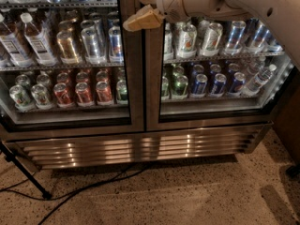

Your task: Open left fridge door

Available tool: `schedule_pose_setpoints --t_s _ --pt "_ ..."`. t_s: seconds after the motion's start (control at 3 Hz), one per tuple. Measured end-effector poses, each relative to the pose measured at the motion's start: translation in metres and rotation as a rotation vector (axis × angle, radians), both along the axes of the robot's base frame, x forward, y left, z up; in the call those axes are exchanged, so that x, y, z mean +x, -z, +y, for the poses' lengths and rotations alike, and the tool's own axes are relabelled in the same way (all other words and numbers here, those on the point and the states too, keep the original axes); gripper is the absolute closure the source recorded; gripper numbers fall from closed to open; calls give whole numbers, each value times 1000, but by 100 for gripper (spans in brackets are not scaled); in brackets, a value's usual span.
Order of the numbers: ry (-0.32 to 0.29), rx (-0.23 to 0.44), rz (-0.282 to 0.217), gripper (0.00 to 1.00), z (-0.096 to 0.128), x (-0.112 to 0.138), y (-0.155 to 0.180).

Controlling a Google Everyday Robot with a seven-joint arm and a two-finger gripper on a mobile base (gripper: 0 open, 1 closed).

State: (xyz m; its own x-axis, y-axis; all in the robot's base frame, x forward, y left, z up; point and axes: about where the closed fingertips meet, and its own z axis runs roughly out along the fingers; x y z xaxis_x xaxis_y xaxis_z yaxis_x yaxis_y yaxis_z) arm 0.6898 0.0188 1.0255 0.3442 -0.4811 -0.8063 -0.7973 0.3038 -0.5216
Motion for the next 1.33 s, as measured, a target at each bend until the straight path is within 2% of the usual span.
schedule_pose_setpoints --t_s 1.33 --pt "-6 -19 -14 26 0 -1 6"
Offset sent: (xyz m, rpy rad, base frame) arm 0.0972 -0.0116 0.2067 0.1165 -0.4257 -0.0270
